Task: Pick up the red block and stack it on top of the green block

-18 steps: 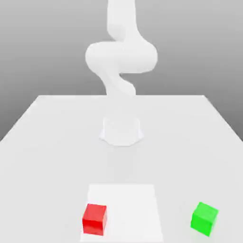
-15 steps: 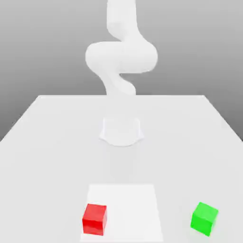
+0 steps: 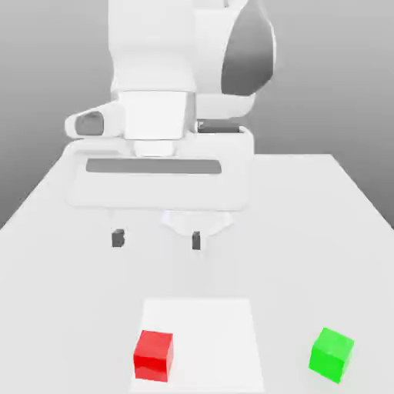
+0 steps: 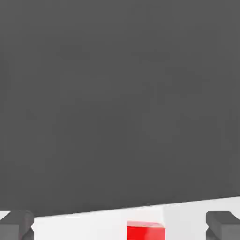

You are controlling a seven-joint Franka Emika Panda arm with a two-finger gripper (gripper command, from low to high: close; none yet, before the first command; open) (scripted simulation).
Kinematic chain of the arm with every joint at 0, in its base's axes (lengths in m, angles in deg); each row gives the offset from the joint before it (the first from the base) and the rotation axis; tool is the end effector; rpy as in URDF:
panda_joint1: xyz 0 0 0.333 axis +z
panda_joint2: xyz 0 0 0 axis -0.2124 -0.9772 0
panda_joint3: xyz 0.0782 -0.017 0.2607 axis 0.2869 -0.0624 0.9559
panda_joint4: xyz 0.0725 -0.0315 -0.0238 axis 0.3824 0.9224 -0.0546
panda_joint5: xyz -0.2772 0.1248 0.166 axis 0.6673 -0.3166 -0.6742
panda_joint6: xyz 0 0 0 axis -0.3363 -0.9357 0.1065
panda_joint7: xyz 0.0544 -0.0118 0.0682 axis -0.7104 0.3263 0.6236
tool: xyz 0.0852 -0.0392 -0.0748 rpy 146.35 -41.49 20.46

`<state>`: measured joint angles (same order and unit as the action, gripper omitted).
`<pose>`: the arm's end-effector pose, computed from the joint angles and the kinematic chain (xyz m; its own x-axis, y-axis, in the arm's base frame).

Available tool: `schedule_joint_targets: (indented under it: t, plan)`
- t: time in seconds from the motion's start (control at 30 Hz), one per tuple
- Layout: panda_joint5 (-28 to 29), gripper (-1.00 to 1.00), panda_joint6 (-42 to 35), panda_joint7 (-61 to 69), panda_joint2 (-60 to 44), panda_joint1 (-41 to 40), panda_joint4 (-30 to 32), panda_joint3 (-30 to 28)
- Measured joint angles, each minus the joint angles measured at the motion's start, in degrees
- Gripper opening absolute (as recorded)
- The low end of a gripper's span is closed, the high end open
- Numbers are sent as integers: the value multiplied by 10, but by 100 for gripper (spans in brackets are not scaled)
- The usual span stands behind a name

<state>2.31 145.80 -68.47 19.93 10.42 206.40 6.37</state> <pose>0.4565 -0.0499 0.3066 0.6072 -0.7865 0.1129 -0.7734 -0.6176 -0.1428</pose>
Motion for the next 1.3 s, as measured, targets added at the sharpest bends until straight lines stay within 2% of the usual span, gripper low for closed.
schedule_joint_targets:
  t: [0.17, 0.33, 0.37, 0.6, 0.77, 1.03, 1.17, 1.2, 1.3]
  plan:
    - [-2, 0, 43, 3, -104, -10, 25, -4]
    - [-19, 0, 121, 15, -208, -19, 18, 5]
    - [-23, -100, 137, 18, -226, -21, 15, 9]
    - [-23, -100, 140, 18, -230, -22, 15, 10]
    - [-4, -100, 65, 5, -142, -14, 28, 1]
    - [37, -100, 6, 91, -112, 91, -1, 125]
    - [85, -100, 43, 104, -179, 145, -27, 157]
    - [95, 100, 59, 100, -198, 152, -30, 153]
    - [95, 100, 59, 100, -198, 152, -30, 153]
